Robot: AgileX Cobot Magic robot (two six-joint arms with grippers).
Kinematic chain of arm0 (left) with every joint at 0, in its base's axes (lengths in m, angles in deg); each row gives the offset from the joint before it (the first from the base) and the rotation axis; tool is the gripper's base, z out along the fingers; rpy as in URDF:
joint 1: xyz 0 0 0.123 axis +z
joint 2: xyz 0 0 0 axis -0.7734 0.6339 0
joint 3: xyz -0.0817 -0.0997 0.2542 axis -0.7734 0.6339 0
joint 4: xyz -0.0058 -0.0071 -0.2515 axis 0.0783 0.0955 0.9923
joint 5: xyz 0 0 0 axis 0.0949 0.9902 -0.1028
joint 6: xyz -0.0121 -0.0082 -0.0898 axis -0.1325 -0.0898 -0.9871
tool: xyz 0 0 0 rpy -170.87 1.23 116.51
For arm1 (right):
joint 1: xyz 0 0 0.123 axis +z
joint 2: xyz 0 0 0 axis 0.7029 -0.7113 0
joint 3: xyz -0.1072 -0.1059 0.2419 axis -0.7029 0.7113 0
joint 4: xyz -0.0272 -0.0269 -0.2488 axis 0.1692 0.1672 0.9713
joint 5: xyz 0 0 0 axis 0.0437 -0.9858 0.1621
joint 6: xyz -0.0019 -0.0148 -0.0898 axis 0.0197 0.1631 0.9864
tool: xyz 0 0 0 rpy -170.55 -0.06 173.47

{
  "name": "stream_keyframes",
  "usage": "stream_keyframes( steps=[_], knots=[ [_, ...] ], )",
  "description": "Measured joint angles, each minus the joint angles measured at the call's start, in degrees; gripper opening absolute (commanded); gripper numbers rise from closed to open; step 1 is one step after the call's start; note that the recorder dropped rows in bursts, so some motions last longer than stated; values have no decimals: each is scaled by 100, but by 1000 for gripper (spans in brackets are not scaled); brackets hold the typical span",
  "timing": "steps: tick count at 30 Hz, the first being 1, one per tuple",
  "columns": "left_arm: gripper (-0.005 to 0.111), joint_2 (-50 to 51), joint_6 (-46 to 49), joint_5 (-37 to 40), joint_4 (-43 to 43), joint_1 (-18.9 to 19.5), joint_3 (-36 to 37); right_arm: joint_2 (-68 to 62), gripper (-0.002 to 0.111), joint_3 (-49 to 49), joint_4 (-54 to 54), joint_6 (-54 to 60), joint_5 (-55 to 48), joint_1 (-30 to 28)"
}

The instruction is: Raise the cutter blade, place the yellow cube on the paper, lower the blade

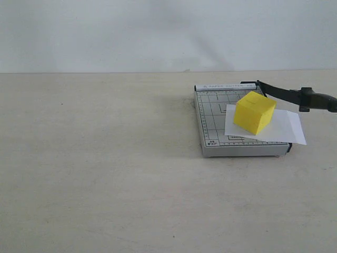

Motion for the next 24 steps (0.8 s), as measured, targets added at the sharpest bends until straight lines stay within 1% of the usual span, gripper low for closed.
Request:
stream_keyframes(
  steps=[3, 9, 12, 24],
  knots=[
    [4, 0, 1, 5, -99, 0, 0, 0, 0, 0, 0, 0, 0, 0],
    [4, 0, 17, 5, -675, 0, 0, 0, 0, 0, 0, 0, 0, 0],
    [4, 0, 17, 5, -779, 0, 0, 0, 0, 0, 0, 0, 0, 0],
    [4, 0, 28, 5, -818, 0, 0, 0, 0, 0, 0, 0, 0, 0]
  ],
)
